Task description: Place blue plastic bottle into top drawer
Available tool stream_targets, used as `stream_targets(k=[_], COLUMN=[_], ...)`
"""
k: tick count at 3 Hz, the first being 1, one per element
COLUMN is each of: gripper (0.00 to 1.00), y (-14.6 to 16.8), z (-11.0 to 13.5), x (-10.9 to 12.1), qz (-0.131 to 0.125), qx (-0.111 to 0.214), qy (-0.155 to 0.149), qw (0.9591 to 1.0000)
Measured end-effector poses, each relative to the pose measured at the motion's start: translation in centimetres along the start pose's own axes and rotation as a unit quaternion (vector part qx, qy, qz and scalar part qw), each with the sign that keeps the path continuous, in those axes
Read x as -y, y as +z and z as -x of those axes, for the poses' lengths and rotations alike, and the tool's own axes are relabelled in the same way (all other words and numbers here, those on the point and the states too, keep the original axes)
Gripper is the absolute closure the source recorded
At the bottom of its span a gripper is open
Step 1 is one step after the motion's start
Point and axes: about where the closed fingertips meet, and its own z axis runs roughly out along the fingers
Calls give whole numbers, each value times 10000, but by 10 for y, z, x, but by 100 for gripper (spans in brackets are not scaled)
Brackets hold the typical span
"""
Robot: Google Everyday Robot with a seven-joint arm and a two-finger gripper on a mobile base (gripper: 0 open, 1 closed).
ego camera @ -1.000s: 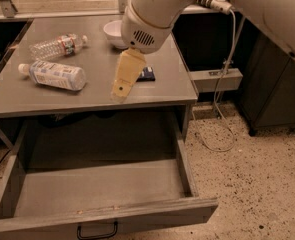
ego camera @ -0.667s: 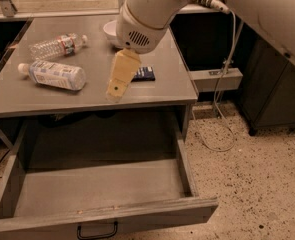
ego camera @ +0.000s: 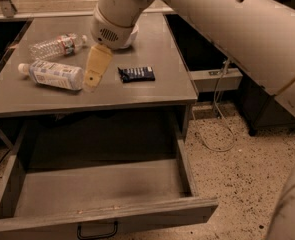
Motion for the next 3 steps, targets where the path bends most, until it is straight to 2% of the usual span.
stream_targets(k=[1,2,3], gripper=[0,0,0], y=[-1,30,58], z=[2,16,31], x=[-8,-16,-9], qz=[96,82,-71], qx=[103,65,-147], qy=[-92,-202,-316], qw=[9999,9997,9994])
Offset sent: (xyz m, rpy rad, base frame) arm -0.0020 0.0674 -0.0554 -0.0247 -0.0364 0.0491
